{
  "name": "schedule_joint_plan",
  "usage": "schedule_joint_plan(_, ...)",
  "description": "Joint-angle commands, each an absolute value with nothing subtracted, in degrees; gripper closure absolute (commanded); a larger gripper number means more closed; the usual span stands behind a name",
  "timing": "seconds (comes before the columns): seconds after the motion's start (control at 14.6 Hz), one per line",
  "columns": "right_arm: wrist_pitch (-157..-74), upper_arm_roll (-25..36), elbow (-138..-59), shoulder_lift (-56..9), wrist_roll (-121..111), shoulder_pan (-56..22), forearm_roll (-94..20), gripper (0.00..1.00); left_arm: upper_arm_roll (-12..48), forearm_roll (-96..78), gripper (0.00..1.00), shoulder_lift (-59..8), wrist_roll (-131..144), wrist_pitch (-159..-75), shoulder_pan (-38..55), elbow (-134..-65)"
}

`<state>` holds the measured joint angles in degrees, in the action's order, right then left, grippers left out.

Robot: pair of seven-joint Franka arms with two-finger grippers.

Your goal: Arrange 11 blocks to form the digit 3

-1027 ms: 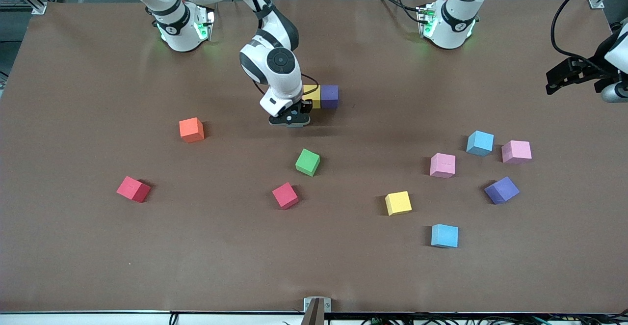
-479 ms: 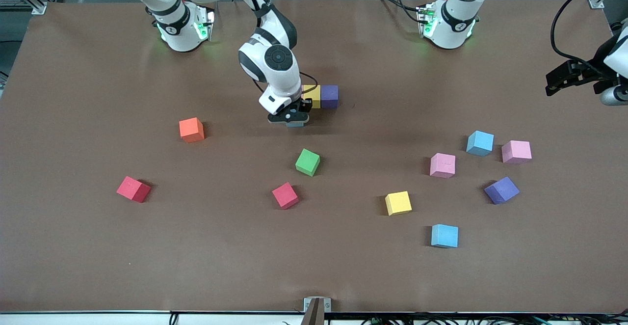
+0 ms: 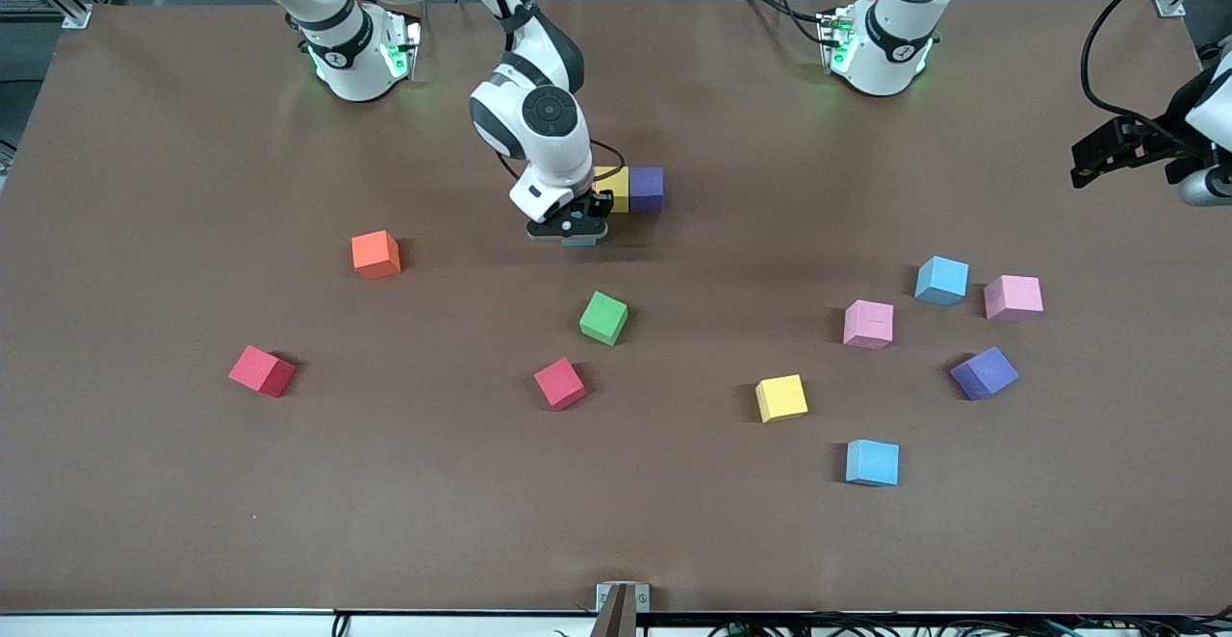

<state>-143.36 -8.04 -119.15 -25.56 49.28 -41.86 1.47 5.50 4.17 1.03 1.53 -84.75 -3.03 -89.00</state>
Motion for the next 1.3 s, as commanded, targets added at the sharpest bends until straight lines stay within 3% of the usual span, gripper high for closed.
schedule_joint_plan(0.0, -143.0, -7.9, -121.3, -24.4, 51.1, -42.6, 1.8, 0.96, 5.4, 3.5, 0.00, 0.8, 0.7, -84.9, -3.3, -88.5)
schedule_joint_plan(1.23, -141.7, -7.9, -120.9, -24.4, 51.7, -42.6, 1.8, 0.94, 5.2, 3.4, 0.00, 0.4, 0.5, -85.3, -3.5, -88.2)
